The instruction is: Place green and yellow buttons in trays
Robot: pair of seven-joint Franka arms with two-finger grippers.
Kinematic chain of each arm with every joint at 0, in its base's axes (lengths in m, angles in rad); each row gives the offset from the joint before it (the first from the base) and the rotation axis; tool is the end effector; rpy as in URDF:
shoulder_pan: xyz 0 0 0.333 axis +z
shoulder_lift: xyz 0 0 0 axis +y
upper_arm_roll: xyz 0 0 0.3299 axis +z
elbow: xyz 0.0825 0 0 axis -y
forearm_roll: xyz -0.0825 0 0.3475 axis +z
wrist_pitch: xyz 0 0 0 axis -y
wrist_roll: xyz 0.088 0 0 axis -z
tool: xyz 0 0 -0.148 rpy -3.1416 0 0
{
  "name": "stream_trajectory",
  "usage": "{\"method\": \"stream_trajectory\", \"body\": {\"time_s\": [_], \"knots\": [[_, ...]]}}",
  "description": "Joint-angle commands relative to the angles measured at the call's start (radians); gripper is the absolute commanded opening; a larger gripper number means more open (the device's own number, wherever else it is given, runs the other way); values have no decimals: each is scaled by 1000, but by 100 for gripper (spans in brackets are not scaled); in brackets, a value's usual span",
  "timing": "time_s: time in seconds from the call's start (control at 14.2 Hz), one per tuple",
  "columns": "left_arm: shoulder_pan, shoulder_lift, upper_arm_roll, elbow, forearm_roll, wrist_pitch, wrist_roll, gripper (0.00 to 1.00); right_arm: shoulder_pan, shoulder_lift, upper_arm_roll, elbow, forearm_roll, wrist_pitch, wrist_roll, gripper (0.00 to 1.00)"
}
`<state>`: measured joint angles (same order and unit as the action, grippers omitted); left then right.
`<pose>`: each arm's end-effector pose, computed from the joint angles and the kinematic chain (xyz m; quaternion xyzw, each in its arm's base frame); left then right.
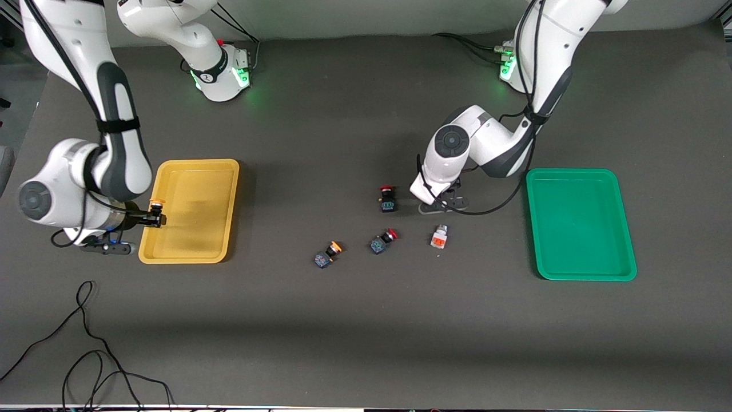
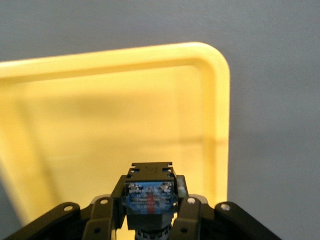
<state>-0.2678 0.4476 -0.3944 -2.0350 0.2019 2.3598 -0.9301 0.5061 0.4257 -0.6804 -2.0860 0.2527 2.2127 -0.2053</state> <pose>0.4552 -0.3405 0.2306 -0.9964 -0.0731 0.0391 0.0167 0.5291 -0.0752 0.2457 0.9931 -0.0609 -0.0979 0.0217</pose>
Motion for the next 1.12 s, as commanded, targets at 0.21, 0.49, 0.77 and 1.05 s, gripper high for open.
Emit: {"method": "stream_trajectory", "body": {"time_s": [0.21,0.49,0.77,1.05], "knots": [[60,-98,0,358,-123,-506,75,24,12,119,-5,4,267,47,-203,82],[269,-202,3,358,-187,-647,368,24,29,87,-16,65,267,-68,-175,100],[484,-221,12,340,-167,-700,670,25,135,79,-14,207,255,-217,70,100],[611,-208,12,169,-119,-480,824,25,288,110,7,302,273,-217,425,100]]}}
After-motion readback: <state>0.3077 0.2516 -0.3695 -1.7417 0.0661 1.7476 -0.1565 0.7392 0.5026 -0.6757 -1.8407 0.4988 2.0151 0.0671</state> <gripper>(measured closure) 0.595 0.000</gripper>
